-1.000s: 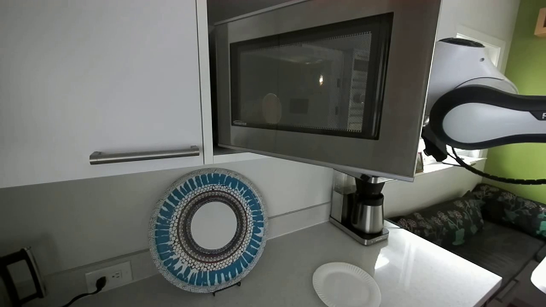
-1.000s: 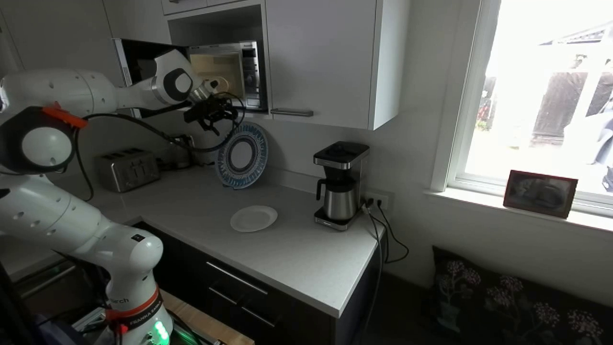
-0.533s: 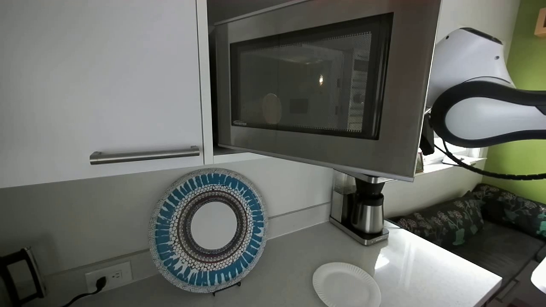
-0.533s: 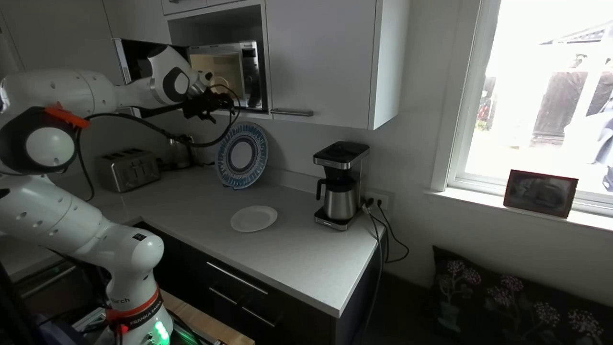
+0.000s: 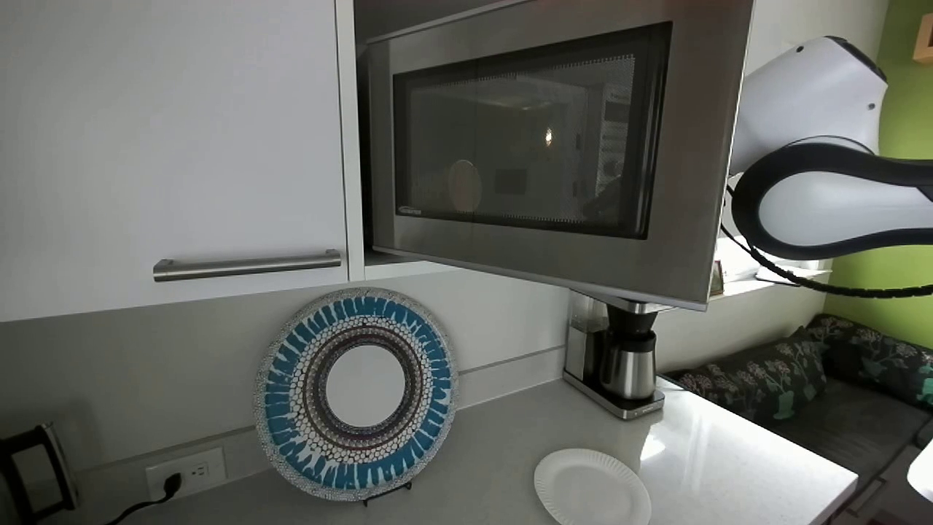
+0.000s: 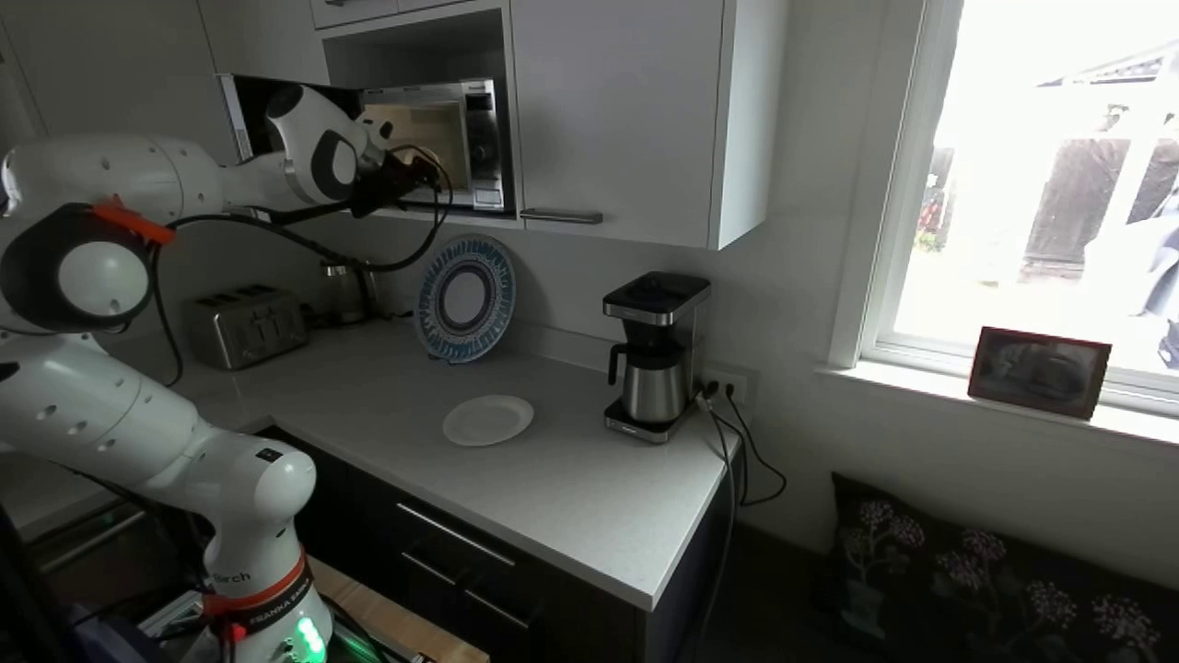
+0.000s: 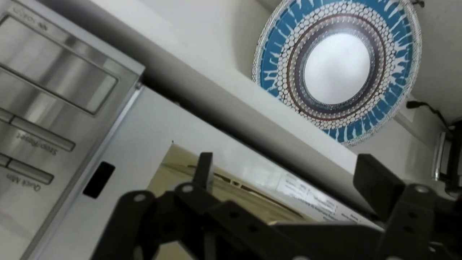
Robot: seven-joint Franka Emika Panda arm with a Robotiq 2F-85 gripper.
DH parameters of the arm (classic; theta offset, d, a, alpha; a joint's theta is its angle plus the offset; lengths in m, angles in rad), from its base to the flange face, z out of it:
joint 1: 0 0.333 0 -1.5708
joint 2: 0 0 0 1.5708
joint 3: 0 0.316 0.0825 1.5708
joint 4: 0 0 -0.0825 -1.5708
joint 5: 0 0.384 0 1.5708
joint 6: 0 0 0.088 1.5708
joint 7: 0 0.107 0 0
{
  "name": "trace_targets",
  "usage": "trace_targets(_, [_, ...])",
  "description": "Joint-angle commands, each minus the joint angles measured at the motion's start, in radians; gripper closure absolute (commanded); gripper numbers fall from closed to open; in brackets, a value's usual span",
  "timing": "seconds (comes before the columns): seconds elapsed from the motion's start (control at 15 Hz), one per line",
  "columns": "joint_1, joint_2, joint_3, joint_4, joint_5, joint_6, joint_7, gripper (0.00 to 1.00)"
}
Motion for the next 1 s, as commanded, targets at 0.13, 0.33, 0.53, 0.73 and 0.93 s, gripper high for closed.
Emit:
trace_targets(0.13, [-0.001, 0.017, 0.008, 0.005, -0.002, 0.035, 0.011, 0.0])
trace_targets(0.33, [-0.001, 0.019, 0.008, 0.005, -0.002, 0.037, 0.011, 0.0])
trace_targets(0.53, [0.01, 0.053, 0.003, 0.013, 0.009, 0.093, 0.011, 0.0])
trace_targets(0.73, [0.026, 0.116, -0.008, 0.041, 0.024, 0.214, 0.008, 0.0])
trace_targets(0.93, [0.054, 0.174, -0.028, 0.061, 0.06, 0.321, 0.005, 0.0])
